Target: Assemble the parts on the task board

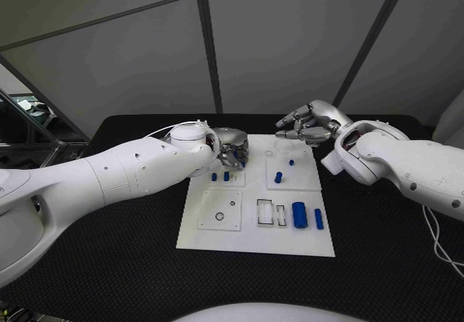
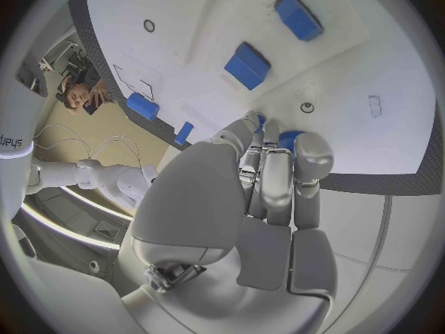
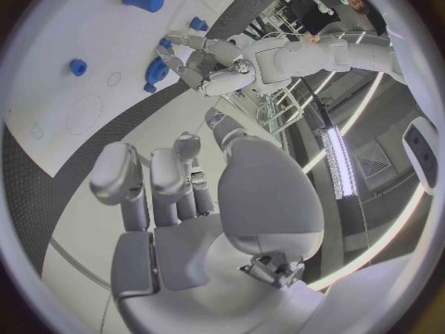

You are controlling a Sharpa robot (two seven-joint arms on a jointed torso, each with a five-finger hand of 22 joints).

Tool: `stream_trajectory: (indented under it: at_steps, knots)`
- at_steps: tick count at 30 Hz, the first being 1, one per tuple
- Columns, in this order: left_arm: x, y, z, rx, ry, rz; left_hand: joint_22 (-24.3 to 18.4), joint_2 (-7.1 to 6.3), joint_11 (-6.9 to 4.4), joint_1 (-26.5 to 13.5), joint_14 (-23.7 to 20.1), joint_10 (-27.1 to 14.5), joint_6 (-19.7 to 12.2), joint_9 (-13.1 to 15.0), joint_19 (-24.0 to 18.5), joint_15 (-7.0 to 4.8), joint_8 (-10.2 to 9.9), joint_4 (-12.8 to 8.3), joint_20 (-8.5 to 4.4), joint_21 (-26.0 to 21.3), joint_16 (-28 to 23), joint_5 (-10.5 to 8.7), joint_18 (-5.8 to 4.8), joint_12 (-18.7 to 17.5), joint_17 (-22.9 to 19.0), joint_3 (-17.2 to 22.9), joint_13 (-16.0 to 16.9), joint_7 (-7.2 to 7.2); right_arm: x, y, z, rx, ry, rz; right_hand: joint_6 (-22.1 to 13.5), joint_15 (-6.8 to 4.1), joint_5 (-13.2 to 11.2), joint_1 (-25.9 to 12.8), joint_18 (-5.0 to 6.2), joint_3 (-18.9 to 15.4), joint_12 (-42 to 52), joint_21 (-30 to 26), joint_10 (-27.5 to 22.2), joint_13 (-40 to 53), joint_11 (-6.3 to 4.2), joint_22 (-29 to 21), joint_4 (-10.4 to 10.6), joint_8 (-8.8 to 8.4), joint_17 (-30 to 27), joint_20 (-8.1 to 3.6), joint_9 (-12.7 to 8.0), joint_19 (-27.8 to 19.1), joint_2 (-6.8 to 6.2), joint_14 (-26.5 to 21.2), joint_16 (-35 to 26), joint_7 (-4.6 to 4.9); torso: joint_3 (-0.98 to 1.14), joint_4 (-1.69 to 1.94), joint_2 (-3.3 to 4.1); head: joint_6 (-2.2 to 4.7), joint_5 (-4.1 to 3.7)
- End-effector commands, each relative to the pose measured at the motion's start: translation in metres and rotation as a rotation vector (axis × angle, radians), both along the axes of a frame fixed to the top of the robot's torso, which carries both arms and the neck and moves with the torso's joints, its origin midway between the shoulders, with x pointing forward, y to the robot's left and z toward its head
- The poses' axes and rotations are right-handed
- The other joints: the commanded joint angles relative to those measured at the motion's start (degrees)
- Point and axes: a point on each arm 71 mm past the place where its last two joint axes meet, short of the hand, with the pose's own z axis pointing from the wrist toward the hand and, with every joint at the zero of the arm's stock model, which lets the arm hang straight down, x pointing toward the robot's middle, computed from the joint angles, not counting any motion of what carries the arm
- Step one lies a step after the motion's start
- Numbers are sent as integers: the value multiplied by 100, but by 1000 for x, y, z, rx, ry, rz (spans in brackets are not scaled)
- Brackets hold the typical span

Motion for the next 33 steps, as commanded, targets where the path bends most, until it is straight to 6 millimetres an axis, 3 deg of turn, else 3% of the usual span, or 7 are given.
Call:
stream_trajectory:
  at_steps: [1,7,12,18,22,26,33]
  knots:
    - [-2,-1,-4,14,16,-12,55,28,7,-21,171,65,59,-20,51,0,-7,-15,-3,70,39,-25,-465,31,12,101,-31,20,0,1,1,0,0,9,-32,1,16,-21,46,40,7,-8,-27,10,-2,17,15,-6,15,-5,8,-18,22,-30,-6,16,1,1,-2,-1,-1]
    - [-1,0,-5,6,6,-9,235,46,15,71,193,199,167,-73,109,28,10,-232,16,250,93,17,-496,74,12,487,-111,56,0,2,1,0,0,10,-32,1,17,-21,45,42,11,-6,-24,14,-2,20,16,-6,19,-5,9,-16,24,-29,-4,16,-2,0,-2,-3,-1]
    - [-3,2,-4,-13,-12,-13,364,-32,45,-70,205,272,227,-128,137,57,4,-360,46,375,121,32,-512,66,-9,774,-188,94,0,2,1,0,-1,10,-32,1,17,-21,45,42,11,-6,-24,14,-2,20,16,-6,19,-5,9,-16,24,-29,-4,16,-4,3,-5,13,0]
    - [-9,9,0,-52,-37,-12,410,-86,30,-232,204,349,295,-154,142,57,17,-397,49,415,119,34,-512,84,-46,881,-216,96,0,0,1,-1,-1,8,-32,1,17,-21,45,42,11,-6,-24,14,-2,20,16,-6,19,-5,9,-16,24,-29,-4,16,-3,1,-4,46,6]
    - [-13,15,5,-86,-48,-6,421,-93,31,-270,207,343,302,-160,146,56,16,-396,49,424,128,37,-514,74,-43,897,-223,95,0,-1,1,-1,-2,3,-32,1,17,-21,45,42,11,-6,-24,14,-2,20,16,-6,19,-5,9,-16,24,-29,-4,16,-2,19,-11,61,6]
    - [-16,21,15,-127,-70,1,455,-102,33,-324,207,349,322,-177,160,55,13,-423,48,455,130,161,-520,60,-61,971,-239,102,0,-2,1,-1,-3,1,-32,1,17,-21,45,42,11,-6,-24,14,-2,20,16,-6,19,-5,9,-16,24,-29,-4,16,-7,21,-11,77,17]
    - [-20,35,23,-159,-90,22,478,-112,35,-356,206,356,334,-183,174,56,14,-430,48,478,127,196,-526,56,-74,993,-244,107,0,-3,0,-1,-3,0,-32,1,17,-21,45,42,11,-6,-24,14,-2,20,16,-6,19,-5,9,-16,24,-29,-4,16,-8,19,-8,79,32]
